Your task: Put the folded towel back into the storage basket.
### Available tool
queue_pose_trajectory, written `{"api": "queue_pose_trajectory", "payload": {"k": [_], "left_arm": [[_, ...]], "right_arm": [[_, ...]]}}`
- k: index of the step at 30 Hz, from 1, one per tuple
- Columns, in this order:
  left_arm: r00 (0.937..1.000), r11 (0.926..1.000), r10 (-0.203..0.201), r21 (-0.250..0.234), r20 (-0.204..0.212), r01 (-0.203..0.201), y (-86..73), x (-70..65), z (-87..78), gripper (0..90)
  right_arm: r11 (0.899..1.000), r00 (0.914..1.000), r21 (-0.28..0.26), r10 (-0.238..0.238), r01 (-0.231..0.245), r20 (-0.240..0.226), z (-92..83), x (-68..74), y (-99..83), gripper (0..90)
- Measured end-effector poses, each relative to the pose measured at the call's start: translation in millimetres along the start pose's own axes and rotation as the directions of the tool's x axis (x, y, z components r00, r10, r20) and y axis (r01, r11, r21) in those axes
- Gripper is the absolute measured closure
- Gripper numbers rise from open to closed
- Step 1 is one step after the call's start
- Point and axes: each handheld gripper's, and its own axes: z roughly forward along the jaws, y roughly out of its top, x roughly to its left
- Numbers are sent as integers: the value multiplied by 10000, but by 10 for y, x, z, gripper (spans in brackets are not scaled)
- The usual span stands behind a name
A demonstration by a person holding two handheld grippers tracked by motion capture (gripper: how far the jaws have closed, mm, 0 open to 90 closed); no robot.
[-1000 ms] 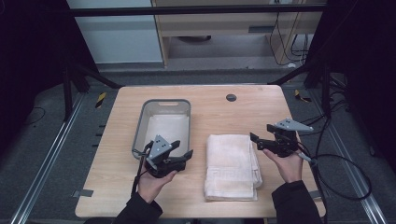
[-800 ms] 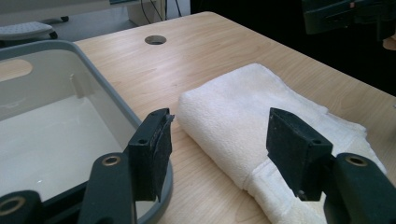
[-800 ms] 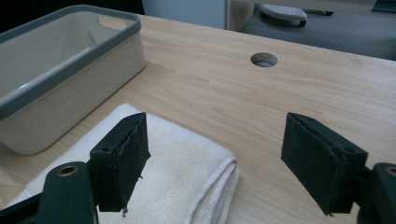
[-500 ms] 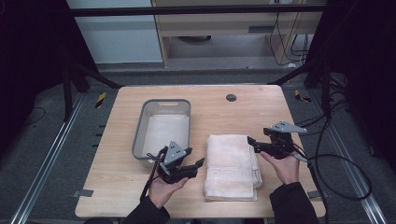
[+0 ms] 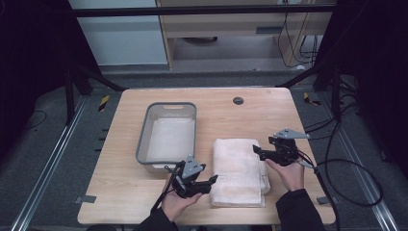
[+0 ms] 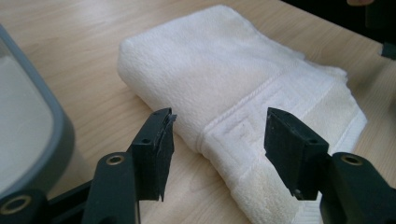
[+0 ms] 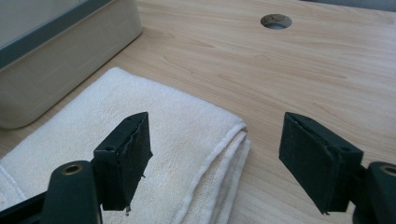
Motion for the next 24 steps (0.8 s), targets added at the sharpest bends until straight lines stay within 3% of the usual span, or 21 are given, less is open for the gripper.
{"api": "queue_pose_trajectory", "payload": {"k": [9,24], "left_arm": [[9997,9985,185,517,158,-193,-98,-81,154,418],[9999,9952,-32,980,168,16,-230,-97,365,376]], "right_arm": [[9994,9998,335,135,-130,-149,123,-3,-83,282],[9932,9997,1146,233,-222,-78,348,-3,-219,323]]}}
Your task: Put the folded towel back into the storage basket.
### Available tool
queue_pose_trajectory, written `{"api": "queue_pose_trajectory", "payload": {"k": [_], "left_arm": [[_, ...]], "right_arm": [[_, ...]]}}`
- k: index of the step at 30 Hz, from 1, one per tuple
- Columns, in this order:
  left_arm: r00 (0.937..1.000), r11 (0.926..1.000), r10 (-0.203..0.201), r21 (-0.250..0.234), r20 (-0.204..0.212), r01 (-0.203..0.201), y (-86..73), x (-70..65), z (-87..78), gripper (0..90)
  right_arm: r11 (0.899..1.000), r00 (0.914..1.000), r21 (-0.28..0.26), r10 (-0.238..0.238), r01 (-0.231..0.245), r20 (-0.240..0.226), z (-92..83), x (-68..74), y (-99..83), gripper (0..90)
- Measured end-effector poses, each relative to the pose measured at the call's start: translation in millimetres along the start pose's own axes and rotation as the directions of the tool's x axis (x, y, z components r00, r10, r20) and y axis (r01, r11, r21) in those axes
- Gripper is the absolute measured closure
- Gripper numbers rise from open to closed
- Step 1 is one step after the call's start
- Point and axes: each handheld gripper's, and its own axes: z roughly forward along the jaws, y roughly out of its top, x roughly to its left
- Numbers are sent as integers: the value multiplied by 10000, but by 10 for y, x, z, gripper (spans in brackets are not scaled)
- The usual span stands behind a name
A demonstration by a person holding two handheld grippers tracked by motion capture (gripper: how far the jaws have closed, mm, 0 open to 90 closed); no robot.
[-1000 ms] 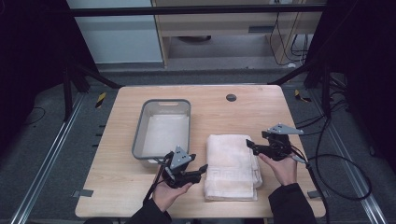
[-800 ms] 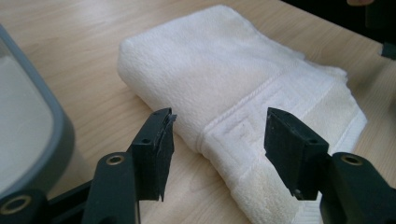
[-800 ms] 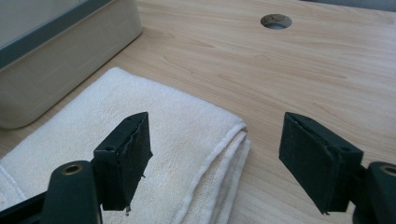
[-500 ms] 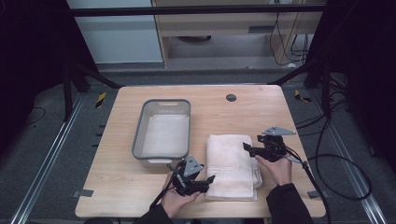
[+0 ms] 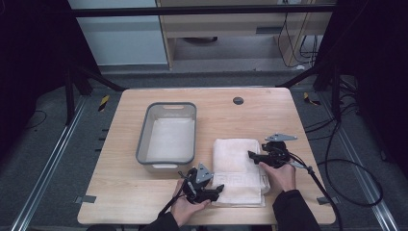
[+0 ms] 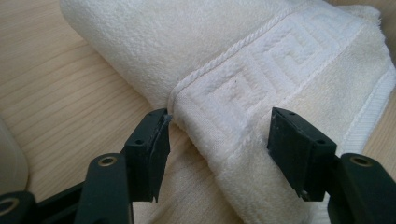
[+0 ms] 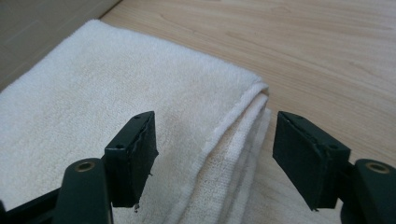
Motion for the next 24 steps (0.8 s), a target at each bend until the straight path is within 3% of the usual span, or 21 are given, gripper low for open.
{"api": "queue_pose_trajectory", "payload": {"k": [10,12,24], "left_arm": [[9992,9992,-369,147,179,366,-47,23,94,364],[9984,9985,-497,253,282,490,-47,34,115,364],[9923,9955,-855,481,897,815,-33,97,173,390]], "right_arm": [[9993,10000,382,30,-28,-55,89,4,-40,347],[9985,9991,416,378,-369,-192,107,-16,-61,355],[9905,9909,814,1166,-1110,-676,169,-52,-87,423]]}}
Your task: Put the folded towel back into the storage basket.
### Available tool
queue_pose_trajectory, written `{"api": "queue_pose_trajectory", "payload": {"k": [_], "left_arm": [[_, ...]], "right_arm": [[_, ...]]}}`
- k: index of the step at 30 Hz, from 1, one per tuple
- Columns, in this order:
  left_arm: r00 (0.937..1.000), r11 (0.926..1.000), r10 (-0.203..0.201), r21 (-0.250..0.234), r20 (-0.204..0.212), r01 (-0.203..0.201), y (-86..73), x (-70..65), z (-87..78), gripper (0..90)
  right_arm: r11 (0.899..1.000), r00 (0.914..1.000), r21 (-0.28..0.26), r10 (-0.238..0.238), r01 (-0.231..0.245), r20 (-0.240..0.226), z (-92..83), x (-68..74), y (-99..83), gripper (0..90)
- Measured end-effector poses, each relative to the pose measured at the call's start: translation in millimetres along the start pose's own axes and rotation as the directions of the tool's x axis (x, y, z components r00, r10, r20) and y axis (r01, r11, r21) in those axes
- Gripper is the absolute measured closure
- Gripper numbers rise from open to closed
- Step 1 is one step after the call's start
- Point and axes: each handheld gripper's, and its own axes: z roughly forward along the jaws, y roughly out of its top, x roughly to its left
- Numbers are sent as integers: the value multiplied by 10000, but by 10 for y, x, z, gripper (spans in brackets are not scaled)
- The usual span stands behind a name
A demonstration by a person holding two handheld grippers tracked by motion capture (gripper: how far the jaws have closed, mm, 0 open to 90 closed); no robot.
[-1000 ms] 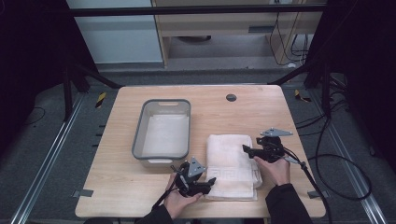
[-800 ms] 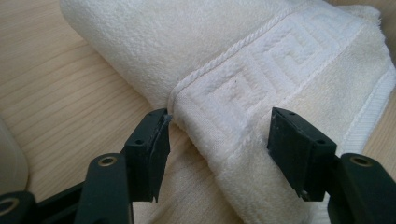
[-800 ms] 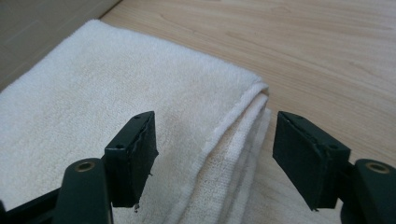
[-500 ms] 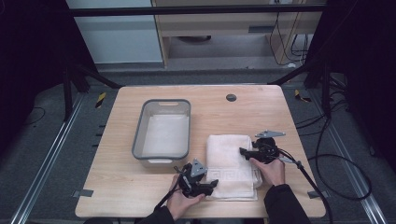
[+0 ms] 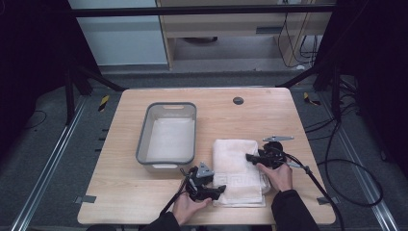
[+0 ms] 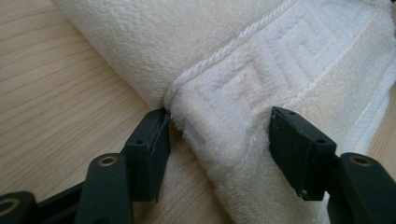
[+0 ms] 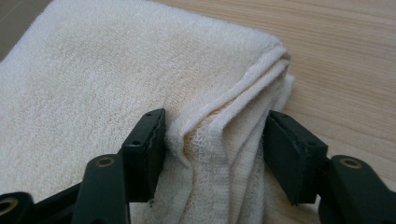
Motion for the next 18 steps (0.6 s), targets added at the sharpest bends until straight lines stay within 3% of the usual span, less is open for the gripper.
{"api": "queue_pose_trajectory", "payload": {"k": [7,11,16,18], "left_arm": [[9985,9999,-127,50,529,124,6,15,4,535],[9979,9999,-149,37,625,147,8,2,-2,593],[9966,9991,-413,33,719,412,10,0,-21,704],[9964,9989,-456,-12,711,458,9,-2,-29,734]], "right_arm": [[9984,9974,243,531,-519,-493,1,-5,15,580],[9975,9957,263,667,-651,-642,-8,-1,22,632],[9981,9961,197,599,-588,-650,-44,16,38,680],[9994,9977,125,319,-312,-594,-64,38,51,685]]}}
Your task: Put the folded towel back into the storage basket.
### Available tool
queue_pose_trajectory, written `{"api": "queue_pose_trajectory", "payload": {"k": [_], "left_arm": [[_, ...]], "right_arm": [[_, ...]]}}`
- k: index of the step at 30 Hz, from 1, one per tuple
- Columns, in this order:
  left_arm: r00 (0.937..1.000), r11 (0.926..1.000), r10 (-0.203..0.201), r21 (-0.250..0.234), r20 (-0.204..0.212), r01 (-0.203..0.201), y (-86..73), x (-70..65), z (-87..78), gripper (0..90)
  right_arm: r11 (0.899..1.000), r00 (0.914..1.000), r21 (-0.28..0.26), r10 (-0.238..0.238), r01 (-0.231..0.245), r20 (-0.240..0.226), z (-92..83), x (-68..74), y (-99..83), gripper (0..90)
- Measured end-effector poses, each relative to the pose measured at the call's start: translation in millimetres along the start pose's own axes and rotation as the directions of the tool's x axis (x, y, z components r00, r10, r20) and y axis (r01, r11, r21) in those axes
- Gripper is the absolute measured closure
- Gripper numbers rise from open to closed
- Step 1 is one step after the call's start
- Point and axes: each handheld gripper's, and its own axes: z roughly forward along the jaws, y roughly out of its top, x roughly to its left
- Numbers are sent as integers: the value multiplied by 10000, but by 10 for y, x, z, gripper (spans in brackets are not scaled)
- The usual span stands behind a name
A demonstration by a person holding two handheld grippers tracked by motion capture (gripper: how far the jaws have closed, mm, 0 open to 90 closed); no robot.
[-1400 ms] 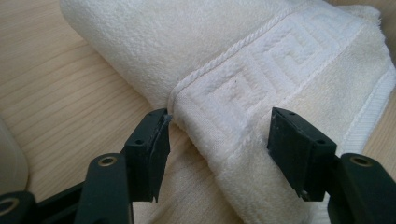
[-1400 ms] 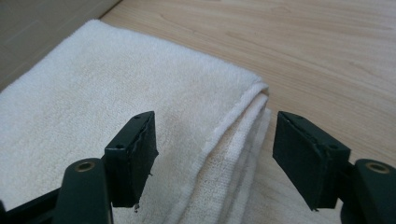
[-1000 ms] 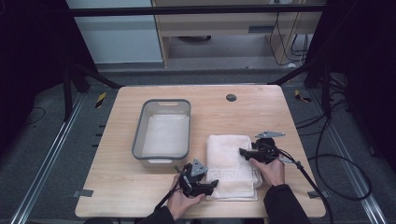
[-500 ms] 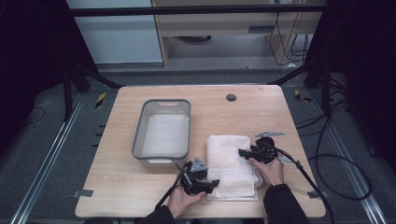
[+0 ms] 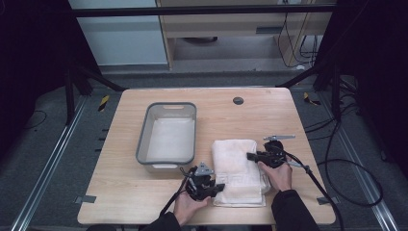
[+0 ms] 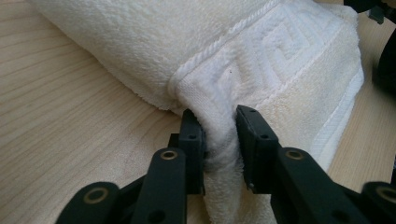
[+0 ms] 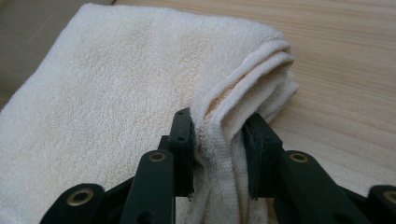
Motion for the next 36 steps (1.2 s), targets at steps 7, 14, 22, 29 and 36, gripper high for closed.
{"api": "queue_pose_trajectory", "payload": {"k": [7,14,22,29,36], "left_arm": [[9999,9997,162,-157,-1,-162,6,-8,-39,774],[9994,9983,330,-482,57,-327,40,-27,-144,781],[9986,9948,518,-888,139,-504,106,-69,-304,782],[9973,9896,721,-1254,128,-699,170,-110,-429,783],[9969,9830,771,-1684,157,-734,242,-141,-551,785]], "right_arm": [[9985,9993,-397,-364,366,53,-119,68,30,692],[9949,9990,-912,-443,434,-79,-309,141,54,694],[9879,9979,-1431,-624,594,-167,-467,226,94,694],[9793,9966,-1868,-819,782,-118,-597,304,145,694],[9671,9949,-2352,-1010,972,-39,-712,372,195,695]]}}
